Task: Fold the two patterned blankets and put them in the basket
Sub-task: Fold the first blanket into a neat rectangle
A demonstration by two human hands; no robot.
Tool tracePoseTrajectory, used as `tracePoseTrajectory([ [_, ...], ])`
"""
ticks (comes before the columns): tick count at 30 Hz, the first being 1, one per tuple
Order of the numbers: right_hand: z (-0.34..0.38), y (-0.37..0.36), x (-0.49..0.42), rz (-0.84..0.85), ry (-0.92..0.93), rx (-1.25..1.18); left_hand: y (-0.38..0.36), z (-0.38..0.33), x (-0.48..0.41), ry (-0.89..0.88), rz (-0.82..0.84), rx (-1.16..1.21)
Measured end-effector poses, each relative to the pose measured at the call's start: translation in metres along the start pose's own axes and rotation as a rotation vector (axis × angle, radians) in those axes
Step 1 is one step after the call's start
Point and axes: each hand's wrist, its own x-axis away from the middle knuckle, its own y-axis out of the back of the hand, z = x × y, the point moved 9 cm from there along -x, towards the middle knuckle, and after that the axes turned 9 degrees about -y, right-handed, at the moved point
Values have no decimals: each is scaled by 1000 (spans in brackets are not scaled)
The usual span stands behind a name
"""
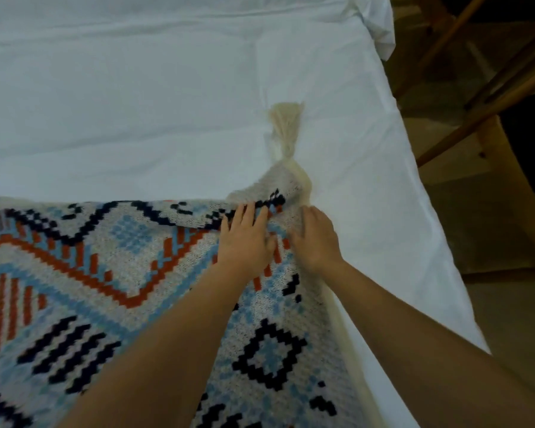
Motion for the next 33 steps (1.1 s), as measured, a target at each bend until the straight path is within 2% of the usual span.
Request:
tracePoseTrajectory([
  [2, -5, -5, 20, -34, 18, 25, 21, 5, 3, 37, -186, 87],
  [4, -9, -12, 32, -11, 13, 55, 40, 22, 3, 119, -245, 121],
  [7, -1, -9, 34, -40, 24, 76, 52, 54, -4, 211, -87, -48],
  [10, 43, 12, 28, -159, 235, 29, 58, 74, 0, 251, -14, -264],
  [12, 78, 15, 18, -175, 387, 99, 58, 76, -4, 198, -2, -347],
  [16, 121, -15, -8, -35, 502, 388, 44, 75, -12, 51, 78, -200],
  [18, 126, -29, -16, 35, 481, 479, 50, 74, -14, -37, -3, -112],
  [21, 133, -25, -21, -52, 492, 543, 67, 85, -8, -120, -126, -10],
  [24, 132, -3, -32, -145, 396, 418, 85, 101, -1, -205, -134, -41],
  [26, 126, 15, -47, -181, 277, 294, 105, 123, -1, -175, -161, -117],
  [29, 128, 42, -67, -292, 177, 112, 143, 172, 4, 41, -352, -270],
  [31, 131, 46, -74, -332, 118, -73, 154, 199, 14, 217, -490, -284],
  [33, 128, 24, -78, -218, 48, -203, 133, 211, 19, 354, -428, -233],
])
